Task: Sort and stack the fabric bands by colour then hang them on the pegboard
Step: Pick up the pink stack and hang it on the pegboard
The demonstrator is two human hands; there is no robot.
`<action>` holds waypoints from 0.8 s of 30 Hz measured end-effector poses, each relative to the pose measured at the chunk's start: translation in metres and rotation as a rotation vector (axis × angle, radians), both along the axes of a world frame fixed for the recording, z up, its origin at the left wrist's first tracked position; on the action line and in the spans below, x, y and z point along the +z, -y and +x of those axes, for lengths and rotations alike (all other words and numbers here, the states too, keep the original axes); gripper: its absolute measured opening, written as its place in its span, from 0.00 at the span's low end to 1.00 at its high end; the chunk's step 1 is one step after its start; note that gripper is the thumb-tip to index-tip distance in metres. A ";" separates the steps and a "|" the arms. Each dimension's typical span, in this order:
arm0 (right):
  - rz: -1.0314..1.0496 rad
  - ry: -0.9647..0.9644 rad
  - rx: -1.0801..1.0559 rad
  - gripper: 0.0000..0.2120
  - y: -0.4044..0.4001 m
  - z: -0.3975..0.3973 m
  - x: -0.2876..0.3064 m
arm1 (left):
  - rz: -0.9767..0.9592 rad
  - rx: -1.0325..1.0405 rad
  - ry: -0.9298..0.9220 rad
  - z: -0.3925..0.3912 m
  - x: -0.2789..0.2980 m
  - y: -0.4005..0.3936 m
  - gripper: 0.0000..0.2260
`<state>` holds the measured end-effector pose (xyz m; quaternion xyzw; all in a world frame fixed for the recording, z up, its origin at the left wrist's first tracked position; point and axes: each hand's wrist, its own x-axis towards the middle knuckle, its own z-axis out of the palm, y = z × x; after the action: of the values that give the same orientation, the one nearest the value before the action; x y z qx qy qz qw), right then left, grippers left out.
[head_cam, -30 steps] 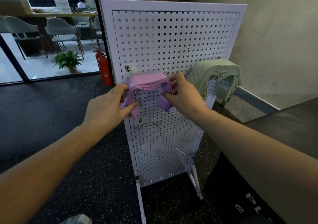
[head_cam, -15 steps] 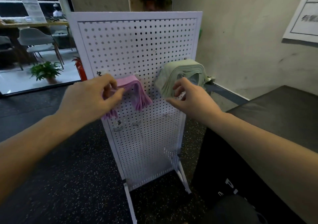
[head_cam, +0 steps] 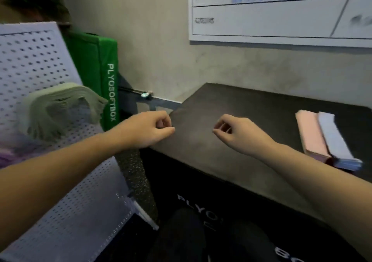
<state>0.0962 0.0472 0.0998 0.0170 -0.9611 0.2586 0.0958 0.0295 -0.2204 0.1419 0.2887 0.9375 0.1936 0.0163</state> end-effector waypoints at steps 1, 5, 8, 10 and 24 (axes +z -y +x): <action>-0.014 0.034 -0.043 0.07 -0.025 0.009 -0.009 | 0.006 -0.041 0.040 -0.004 -0.009 -0.030 0.06; -0.035 0.156 -0.198 0.06 -0.115 0.046 -0.051 | 0.084 -0.175 0.215 -0.015 -0.049 -0.143 0.06; -0.064 0.183 -0.302 0.07 -0.163 0.073 -0.071 | 0.124 -0.227 0.325 -0.020 -0.074 -0.215 0.04; -0.074 0.127 -0.392 0.11 -0.193 0.088 -0.080 | 0.127 -0.267 0.372 -0.022 -0.086 -0.264 0.04; 0.524 -0.012 -0.436 0.16 -0.290 0.079 -0.149 | 0.252 -0.221 0.359 -0.092 -0.143 -0.502 0.21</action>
<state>0.1747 0.3374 -0.0487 -0.1635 -0.9753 -0.0239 0.1467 -0.0630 0.2812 -0.0014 0.3504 0.8508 0.3540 0.1675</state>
